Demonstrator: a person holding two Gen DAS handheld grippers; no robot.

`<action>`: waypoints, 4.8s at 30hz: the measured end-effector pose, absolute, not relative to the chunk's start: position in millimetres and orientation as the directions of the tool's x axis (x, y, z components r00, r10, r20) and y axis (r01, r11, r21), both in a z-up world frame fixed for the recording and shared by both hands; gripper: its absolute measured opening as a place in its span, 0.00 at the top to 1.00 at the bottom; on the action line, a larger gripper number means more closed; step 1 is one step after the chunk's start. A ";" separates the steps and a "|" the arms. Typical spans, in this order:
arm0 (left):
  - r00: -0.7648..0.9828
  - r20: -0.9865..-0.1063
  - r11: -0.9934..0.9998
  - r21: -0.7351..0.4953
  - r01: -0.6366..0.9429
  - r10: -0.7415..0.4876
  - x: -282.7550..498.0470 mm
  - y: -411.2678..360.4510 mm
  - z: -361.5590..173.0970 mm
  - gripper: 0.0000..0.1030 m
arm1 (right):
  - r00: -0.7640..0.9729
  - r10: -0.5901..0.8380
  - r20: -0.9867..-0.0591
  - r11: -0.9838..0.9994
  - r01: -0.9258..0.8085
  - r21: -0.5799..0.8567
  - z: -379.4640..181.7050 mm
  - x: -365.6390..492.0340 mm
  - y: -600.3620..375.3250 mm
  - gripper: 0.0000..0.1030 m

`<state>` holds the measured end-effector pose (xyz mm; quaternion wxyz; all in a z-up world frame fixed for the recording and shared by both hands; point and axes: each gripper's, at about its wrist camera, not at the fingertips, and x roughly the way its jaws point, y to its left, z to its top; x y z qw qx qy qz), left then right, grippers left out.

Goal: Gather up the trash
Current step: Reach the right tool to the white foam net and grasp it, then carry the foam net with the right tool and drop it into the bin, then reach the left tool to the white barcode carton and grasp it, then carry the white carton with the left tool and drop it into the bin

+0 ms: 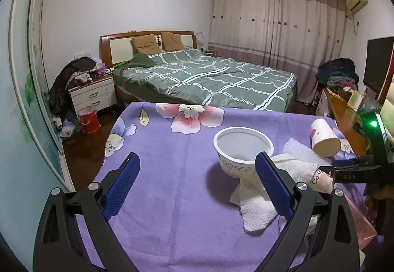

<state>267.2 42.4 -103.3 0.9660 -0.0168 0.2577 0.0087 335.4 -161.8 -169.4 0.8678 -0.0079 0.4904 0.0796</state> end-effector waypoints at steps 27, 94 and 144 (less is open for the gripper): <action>0.870 -0.492 0.999 -0.019 0.026 -0.032 260.3 29.7 -99.5 0.09 | 0.697 0.202 -0.688 0.978 -0.103 0.182 -112.4 255.4 -186.5 0.81; 0.546 -0.738 0.812 -0.005 0.584 -0.397 140.7 -87.7 -157.5 0.09 | 0.702 -0.358 -0.615 0.830 0.541 0.134 -135.8 137.8 -356.6 0.51; 0.503 -0.720 0.781 -0.087 0.618 -0.478 175.7 -172.9 -90.7 0.31 | 0.735 -0.313 -0.601 0.862 0.485 0.145 -126.6 88.3 -387.9 0.51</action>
